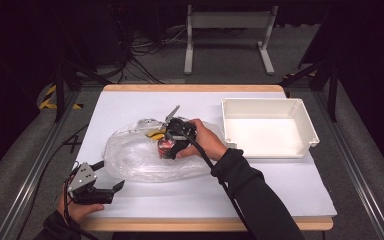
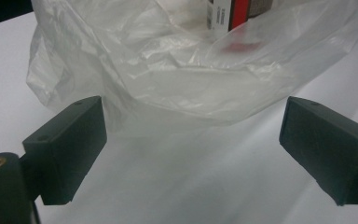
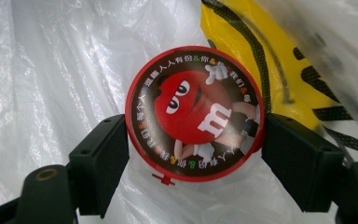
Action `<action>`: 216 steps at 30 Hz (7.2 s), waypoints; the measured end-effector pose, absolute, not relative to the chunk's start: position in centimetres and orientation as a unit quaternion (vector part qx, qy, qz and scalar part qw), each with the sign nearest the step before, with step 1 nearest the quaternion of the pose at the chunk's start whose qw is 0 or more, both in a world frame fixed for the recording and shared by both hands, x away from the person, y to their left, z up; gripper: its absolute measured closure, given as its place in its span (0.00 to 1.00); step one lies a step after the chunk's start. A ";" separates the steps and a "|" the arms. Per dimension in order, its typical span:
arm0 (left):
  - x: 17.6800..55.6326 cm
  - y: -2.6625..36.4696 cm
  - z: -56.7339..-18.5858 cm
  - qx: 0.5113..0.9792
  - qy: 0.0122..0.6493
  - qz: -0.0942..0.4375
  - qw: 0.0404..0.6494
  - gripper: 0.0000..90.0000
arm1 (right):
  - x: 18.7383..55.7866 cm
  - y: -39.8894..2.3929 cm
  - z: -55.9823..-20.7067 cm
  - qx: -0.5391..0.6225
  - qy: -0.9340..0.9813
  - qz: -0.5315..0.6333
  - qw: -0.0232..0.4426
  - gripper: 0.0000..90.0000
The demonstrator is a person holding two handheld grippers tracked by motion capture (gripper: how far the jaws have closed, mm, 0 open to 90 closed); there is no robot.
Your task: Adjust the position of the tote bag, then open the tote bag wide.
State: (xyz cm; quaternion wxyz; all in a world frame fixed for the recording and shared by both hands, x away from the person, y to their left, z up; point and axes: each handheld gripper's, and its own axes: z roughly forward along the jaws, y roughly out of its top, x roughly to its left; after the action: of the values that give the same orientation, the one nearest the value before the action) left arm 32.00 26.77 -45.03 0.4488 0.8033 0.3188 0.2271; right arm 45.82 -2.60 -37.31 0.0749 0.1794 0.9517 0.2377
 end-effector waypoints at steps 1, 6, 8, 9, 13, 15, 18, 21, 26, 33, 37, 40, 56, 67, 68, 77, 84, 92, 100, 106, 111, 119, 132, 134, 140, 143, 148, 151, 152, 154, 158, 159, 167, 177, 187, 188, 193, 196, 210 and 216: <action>32.2 26.6 -45.2 0.807 0.317 0.229 0.442 0.09 | 45.9 -2.5 -37.3 0.181 0.952 0.236 0.072 0.26; 32.2 26.2 -45.5 0.817 0.311 0.229 0.429 0.09 | 46.5 -2.3 -37.5 0.187 0.955 0.225 0.050 0.25; 32.3 26.4 -45.5 0.814 0.313 0.224 0.435 0.09 | 46.6 -2.0 -37.6 0.186 0.956 0.220 0.048 0.25; 32.4 26.5 -45.5 0.813 0.314 0.222 0.437 0.09 | 46.6 -1.7 -37.6 0.185 0.957 0.217 0.049 0.25; 32.4 26.4 -45.6 0.816 0.311 0.222 0.434 0.09 | 46.7 -1.5 -37.8 0.182 0.960 0.208 0.048 0.26; 32.3 26.3 -45.6 0.819 0.310 0.221 0.430 0.09 | 46.8 -1.5 -37.8 0.178 0.961 0.205 0.046 0.27; 32.4 26.3 -45.6 0.818 0.311 0.220 0.430 0.09 | 46.9 -1.4 -37.6 0.175 0.964 0.196 0.041 0.27; 32.4 26.3 -45.6 0.819 0.311 0.218 0.430 0.10 | 46.7 -1.5 -37.3 0.165 0.968 0.187 0.042 0.28; 32.5 26.3 -45.6 0.819 0.312 0.216 0.430 0.10 | 46.4 -1.8 -36.7 0.159 0.969 0.184 0.042 0.28; 32.5 26.4 -45.6 0.817 0.313 0.216 0.433 0.10 | 45.6 -2.1 -35.6 0.146 0.969 0.195 0.044 0.28; 32.5 26.4 -45.6 0.818 0.312 0.217 0.432 0.10 | 45.2 -2.0 -35.1 0.142 0.969 0.196 0.054 0.28; 32.5 26.4 -45.6 0.818 0.314 0.215 0.433 0.10 | 44.9 -2.0 -34.7 0.141 0.967 0.206 0.056 0.28; 32.7 26.7 -45.6 0.815 0.316 0.202 0.441 0.10 | 43.9 -4.0 -33.1 0.129 0.969 0.197 0.075 0.28; 32.7 26.7 -45.6 0.817 0.314 0.202 0.439 0.10 | 43.1 -5.1 -33.1 0.130 0.971 0.179 0.087 0.28; 32.7 26.7 -45.6 0.817 0.314 0.202 0.439 0.10 | 43.1 -5.3 -33.1 0.130 0.972 0.176 0.088 0.28; 32.8 26.7 -45.6 0.816 0.315 0.200 0.441 0.10 | 43.2 -6.9 -33.2 0.143 0.972 0.165 0.091 0.28; 32.8 26.7 -45.6 0.816 0.316 0.199 0.441 0.09 | 42.7 -7.8 -32.6 0.143 0.969 0.180 0.093 0.28; 32.7 26.7 -45.6 0.817 0.316 0.201 0.439 0.09 | 42.5 -8.2 -32.7 0.139 0.969 0.179 0.094 0.28; 32.7 26.7 -45.6 0.816 0.315 0.201 0.440 0.09 | 42.5 -8.4 -32.8 0.142 0.968 0.183 0.098 0.28; 32.8 26.7 -45.6 0.816 0.318 0.198 0.440 0.09 | 42.2 -8.5 -32.8 0.141 0.966 0.190 0.100 0.28; 32.7 26.6 -45.6 0.816 0.317 0.202 0.438 0.09 | 41.9 -8.8 -32.5 0.143 0.964 0.200 0.103 0.28; 32.8 26.6 -45.6 0.817 0.317 0.201 0.438 0.09 | 41.4 -9.7 -31.2 0.146 0.959 0.213 0.113 0.28; 32.8 26.7 -45.6 0.816 0.317 0.201 0.439 0.09 | 40.9 -11.3 -29.3 0.154 0.950 0.239 0.128 0.28; 32.8 26.7 -45.6 0.817 0.317 0.202 0.438 0.09 | 40.8 -11.8 -28.9 0.157 0.947 0.245 0.134 0.28; 32.8 26.7 -45.6 0.817 0.318 0.202 0.438 0.09 | 40.6 -13.0 -27.8 0.165 0.942 0.254 0.144 0.28; 32.8 26.7 -45.6 0.816 0.320 0.201 0.438 0.09 | 40.5 -13.9 -27.3 0.172 0.939 0.259 0.150 0.28; 32.8 26.7 -45.6 0.816 0.318 0.201 0.439 0.09 | 40.4 -15.4 -26.7 0.185 0.934 0.261 0.158 0.28; 32.8 26.6 -45.7 0.816 0.319 0.201 0.438 0.09 | 40.4 -16.0 -26.5 0.190 0.932 0.262 0.162 0.28; 32.8 26.6 -45.7 0.816 0.319 0.202 0.437 0.09 | 40.4 -16.4 -26.4 0.192 0.932 0.261 0.164 0.28; 32.8 26.6 -45.7 0.817 0.319 0.202 0.436 0.09 | 40.4 -16.6 -26.4 0.194 0.931 0.261 0.164 0.28; 32.8 26.6 -45.7 0.818 0.318 0.202 0.435 0.09 | 40.5 -18.1 -26.2 0.207 0.926 0.266 0.169 0.28; 32.8 26.6 -45.7 0.818 0.318 0.201 0.435 0.09 | 40.5 -18.5 -26.2 0.211 0.925 0.265 0.171 0.28; 32.8 26.7 -45.7 0.816 0.321 0.201 0.438 0.09 | 40.6 -20.7 -26.2 0.231 0.921 0.256 0.179 0.28; 32.8 26.6 -45.7 0.817 0.321 0.202 0.435 0.09 | 41.1 -23.3 -26.8 0.260 0.917 0.239 0.185 0.28; 32.7 26.6 -45.7 0.817 0.320 0.203 0.435 0.10 | 41.6 -25.2 -27.6 0.286 0.911 0.230 0.190 0.28; 32.8 26.6 -45.7 0.817 0.319 0.203 0.435 0.10 | 41.6 -25.3 -27.8 0.290 0.910 0.230 0.189 0.28; 32.8 26.6 -45.7 0.817 0.320 0.202 0.435 0.10 | 42.0 -26.1 -28.5 0.307 0.906 0.226 0.185 0.28; 32.8 26.6 -45.7 0.818 0.319 0.202 0.434 0.10 | 42.4 -26.7 -29.1 0.316 0.904 0.221 0.186 0.28; 32.8 26.5 -45.7 0.819 0.318 0.203 0.432 0.10 | 43.5 -28.6 -31.4 0.346 0.896 0.211 0.180 0.28; 32.8 26.5 -45.7 0.819 0.318 0.203 0.432 0.10 | 44.2 -28.9 -32.5 0.357 0.893 0.210 0.176 0.28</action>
State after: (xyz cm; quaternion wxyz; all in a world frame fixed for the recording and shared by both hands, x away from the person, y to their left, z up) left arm 32.76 26.51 -45.67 0.4319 0.8191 0.3182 0.2033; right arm 44.19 -28.93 -32.52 0.1756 0.3570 0.8930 0.2103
